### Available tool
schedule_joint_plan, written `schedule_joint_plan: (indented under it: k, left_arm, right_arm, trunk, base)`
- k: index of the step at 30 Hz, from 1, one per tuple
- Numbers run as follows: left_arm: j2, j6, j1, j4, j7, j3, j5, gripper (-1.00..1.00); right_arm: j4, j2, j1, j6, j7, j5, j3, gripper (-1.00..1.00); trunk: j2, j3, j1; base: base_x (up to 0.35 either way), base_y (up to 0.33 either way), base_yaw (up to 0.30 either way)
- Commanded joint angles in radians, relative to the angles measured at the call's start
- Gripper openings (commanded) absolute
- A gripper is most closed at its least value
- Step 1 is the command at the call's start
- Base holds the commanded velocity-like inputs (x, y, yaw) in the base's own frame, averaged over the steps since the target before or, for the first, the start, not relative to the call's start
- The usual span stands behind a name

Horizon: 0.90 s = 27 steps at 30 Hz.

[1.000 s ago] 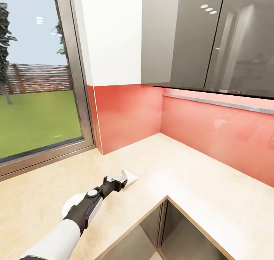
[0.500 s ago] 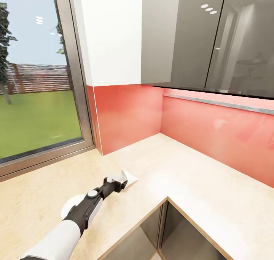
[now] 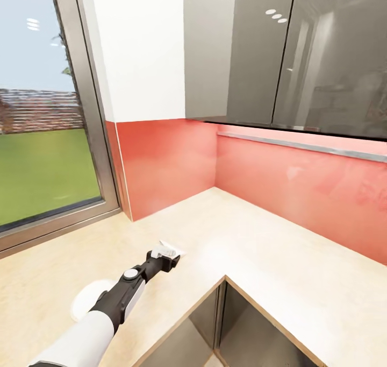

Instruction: Set up a coffee station on the kitchen countertop: keep the coffee maker on the countertop, move the bottle of coffee from the kitchen shelf to the counter next to the coffee maker, place a paper coffee filter on top of the coffee maker, put the saucer next to the coffee maker with the coffee cup on the saucer, and place the electric kettle next to the coffee maker.

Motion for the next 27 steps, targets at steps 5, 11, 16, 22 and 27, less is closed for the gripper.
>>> schedule_joint_plan:
  k: [5,11,16,22,27]
  left_arm:
    - [0.001,-0.002,0.0,0.0,-0.001,0.0,-0.005,1.0]
    - [0.002,-0.002,0.0,0.0,-0.001,0.0,-0.005,1.0]
    - [0.002,-0.002,0.0,0.002,-0.001,0.001,-0.005,1.0]
    - [0.004,-0.003,0.0,0.01,-0.001,0.001,-0.007,1.0]
    - [0.004,-0.047,0.0,0.05,-0.001,-0.001,-0.008,1.0]
  right_arm:
    - [0.001,0.0,0.0,-0.004,0.001,0.0,0.0,1.0]
    - [0.001,0.0,0.0,-0.004,0.0,0.0,0.0,1.0]
    - [0.001,0.0,0.0,-0.004,0.001,0.0,0.0,1.0]
    - [0.001,0.0,0.0,-0.004,0.0,0.0,0.0,1.0]
    - [0.002,0.0,0.0,-0.004,-0.001,0.0,0.0,1.0]
  trunk:
    - [-0.001,0.0,0.0]
    - [-0.001,0.0,0.0]
    - [-0.001,0.0,0.0]
    - [-0.001,0.0,0.0]
    - [-0.001,0.0,0.0]
  base:
    - [0.0,0.0,-0.078]
    - [0.0,0.0,-0.011]
    - [0.0,0.0,-0.047]
    - [0.0,0.0,-0.028]
    - [0.001,0.0,-0.003]
